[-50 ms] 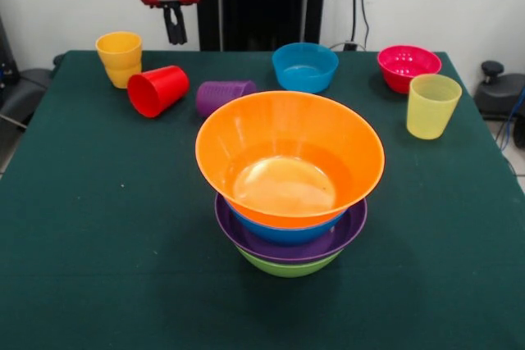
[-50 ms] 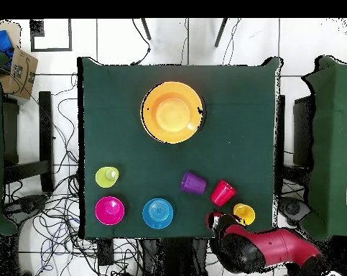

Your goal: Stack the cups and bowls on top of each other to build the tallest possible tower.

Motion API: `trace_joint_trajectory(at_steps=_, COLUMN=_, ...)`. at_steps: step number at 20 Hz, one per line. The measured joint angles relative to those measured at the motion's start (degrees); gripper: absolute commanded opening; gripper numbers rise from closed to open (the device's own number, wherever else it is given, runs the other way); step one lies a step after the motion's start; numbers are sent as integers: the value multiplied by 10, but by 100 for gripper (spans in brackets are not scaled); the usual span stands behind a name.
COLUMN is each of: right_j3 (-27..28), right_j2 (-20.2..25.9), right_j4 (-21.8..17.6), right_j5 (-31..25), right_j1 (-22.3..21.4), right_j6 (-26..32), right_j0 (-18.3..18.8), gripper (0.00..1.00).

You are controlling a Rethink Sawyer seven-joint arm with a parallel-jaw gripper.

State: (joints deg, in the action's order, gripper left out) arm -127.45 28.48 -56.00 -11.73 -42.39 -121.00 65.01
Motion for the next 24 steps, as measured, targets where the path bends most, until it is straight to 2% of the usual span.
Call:
trace_joint_trajectory(at_steps=7, right_j3=17, right_j2=52, right_j4=13, right_j5=-47, right_j1=0, right_j6=0, right_j0=14, gripper=0)
trace_joint_trajectory(at_steps=14, right_j3=60, right_j2=104, right_j4=13, right_j5=-76, right_j1=9, right_j6=5, right_j0=26, gripper=0)
trace_joint_trajectory(at_steps=24, right_j3=135, right_j2=170, right_j4=24, right_j5=-120, right_j1=28, right_j6=50, right_j0=34, gripper=0)
